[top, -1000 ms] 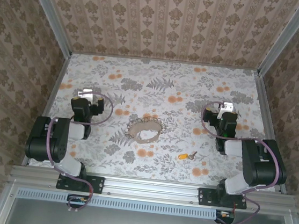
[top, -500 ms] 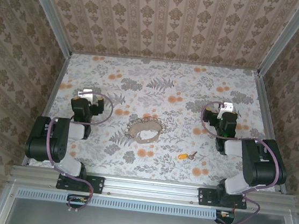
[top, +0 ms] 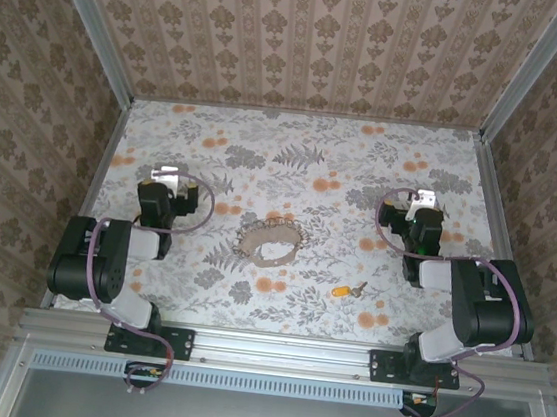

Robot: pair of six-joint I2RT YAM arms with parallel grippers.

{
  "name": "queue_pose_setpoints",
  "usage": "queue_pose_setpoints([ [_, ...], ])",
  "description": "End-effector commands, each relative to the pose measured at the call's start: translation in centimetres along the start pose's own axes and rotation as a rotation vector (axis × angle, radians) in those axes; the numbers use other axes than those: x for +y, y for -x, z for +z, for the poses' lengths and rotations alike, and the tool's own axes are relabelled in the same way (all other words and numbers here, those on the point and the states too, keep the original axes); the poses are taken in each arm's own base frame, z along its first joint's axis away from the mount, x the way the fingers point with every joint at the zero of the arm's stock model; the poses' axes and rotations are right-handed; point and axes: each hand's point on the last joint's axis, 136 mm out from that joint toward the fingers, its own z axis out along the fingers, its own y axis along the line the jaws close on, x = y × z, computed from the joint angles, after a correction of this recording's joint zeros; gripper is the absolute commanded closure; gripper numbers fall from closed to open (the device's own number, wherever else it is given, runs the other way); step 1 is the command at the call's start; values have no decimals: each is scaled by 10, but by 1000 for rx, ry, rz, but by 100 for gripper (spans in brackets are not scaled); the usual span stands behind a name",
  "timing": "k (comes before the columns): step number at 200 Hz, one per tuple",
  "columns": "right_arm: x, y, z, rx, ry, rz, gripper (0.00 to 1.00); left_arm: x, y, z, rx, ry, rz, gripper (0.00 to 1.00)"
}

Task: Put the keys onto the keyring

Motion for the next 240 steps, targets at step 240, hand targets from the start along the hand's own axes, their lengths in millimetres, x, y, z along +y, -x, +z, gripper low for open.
queue_pose_setpoints([
  [240,159,9,-98,513,533,118,27,-44,97,-101,112,-190,-350,0],
])
